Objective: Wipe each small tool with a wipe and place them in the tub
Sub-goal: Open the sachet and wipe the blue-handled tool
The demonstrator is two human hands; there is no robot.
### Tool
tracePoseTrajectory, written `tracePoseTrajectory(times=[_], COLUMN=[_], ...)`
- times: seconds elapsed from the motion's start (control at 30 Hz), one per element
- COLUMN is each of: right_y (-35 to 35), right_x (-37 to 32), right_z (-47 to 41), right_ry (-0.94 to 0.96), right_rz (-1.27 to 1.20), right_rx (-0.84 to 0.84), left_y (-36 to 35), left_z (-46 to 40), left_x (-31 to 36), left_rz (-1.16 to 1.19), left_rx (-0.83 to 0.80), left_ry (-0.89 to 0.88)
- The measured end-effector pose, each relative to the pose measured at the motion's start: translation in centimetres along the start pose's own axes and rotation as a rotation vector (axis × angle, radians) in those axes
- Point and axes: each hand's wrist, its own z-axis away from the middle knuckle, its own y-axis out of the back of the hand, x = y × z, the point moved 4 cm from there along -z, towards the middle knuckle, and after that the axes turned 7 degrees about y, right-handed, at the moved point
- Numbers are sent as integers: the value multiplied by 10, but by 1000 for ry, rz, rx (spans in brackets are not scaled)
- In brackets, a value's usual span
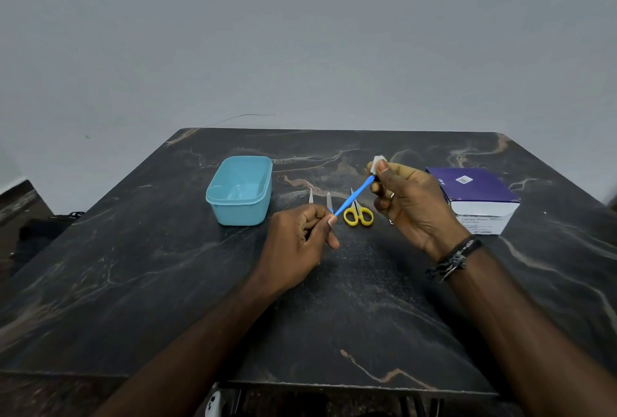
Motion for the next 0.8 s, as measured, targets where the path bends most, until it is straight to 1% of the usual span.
tracePoseTrajectory(times=[0.17,0.3,0.53,0.67,0.8], right_y=[-3,-1,-3,-1,-2], right_x=[3,-1,4,3,4], right_z=[4,4,6,6,6], right_ry=[3,31,7,4,-28], right_rz=[79,53,84,69,84], right_rx=[6,73,57,85,69], left_y=[1,0,1,0,3], left_z=[0,0,0,0,0], left_x=[0,0,-1,0,2], left_rz=[-5,-8,3,2,41], left_rx=[-1,4,4,5,66], left_ry=[16,19,24,17,22])
